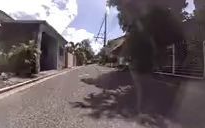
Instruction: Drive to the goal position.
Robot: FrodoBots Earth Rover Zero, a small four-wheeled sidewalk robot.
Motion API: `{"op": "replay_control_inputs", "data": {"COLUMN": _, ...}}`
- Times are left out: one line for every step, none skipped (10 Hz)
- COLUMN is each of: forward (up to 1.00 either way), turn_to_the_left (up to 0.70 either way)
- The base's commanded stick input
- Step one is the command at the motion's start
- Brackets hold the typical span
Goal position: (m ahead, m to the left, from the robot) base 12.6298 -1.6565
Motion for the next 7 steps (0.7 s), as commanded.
{"op": "replay_control_inputs", "data": {"forward": 0.85, "turn_to_the_left": 0.00}}
{"op": "replay_control_inputs", "data": {"forward": 0.85, "turn_to_the_left": 0.00}}
{"op": "replay_control_inputs", "data": {"forward": 0.85, "turn_to_the_left": 0.00}}
{"op": "replay_control_inputs", "data": {"forward": 0.85, "turn_to_the_left": 0.00}}
{"op": "replay_control_inputs", "data": {"forward": 0.85, "turn_to_the_left": 0.00}}
{"op": "replay_control_inputs", "data": {"forward": 0.85, "turn_to_the_left": 0.00}}
{"op": "replay_control_inputs", "data": {"forward": 0.85, "turn_to_the_left": 0.00}}
